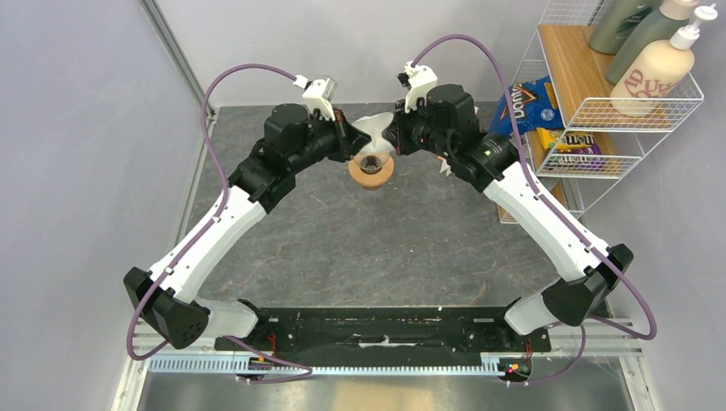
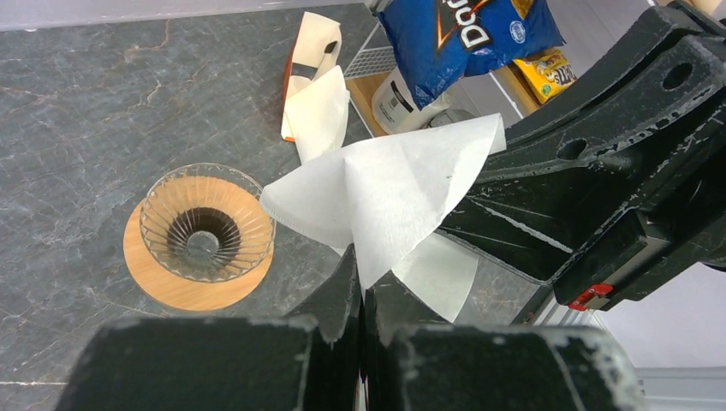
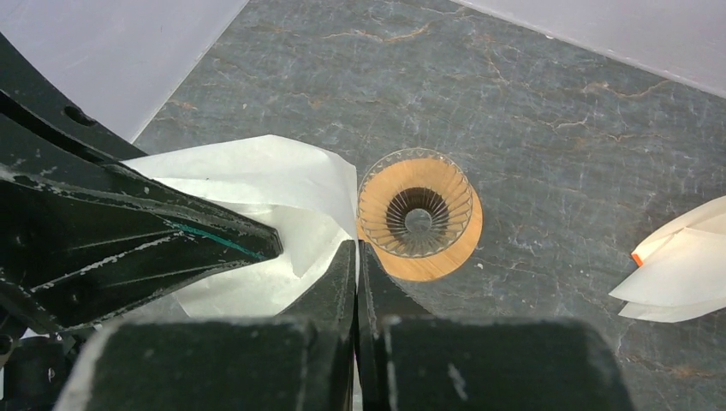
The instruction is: Place the coffee filter in the dripper
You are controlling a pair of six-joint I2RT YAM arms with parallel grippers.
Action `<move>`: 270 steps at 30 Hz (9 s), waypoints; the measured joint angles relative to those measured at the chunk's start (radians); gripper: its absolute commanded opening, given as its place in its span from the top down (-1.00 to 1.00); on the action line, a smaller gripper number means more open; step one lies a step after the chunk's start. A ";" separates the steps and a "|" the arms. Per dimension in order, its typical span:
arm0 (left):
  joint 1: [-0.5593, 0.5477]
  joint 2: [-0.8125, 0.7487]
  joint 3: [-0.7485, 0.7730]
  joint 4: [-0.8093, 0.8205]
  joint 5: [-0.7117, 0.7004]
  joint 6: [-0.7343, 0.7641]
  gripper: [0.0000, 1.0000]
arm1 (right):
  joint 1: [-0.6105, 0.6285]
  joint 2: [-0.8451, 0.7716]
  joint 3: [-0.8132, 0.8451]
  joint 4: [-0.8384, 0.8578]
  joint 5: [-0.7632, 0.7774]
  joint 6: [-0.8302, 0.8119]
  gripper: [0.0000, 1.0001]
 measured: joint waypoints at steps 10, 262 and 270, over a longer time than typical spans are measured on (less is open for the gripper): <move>-0.006 -0.005 0.000 -0.020 -0.062 0.006 0.15 | 0.000 -0.020 -0.013 0.010 -0.003 -0.021 1.00; 0.456 0.144 0.293 -0.492 0.217 -0.016 -0.19 | -0.101 0.509 0.546 -0.348 -0.171 -0.278 0.69; 0.513 0.126 0.220 -0.487 0.228 -0.014 -0.18 | -0.086 0.571 0.554 -0.420 -0.182 -0.318 0.80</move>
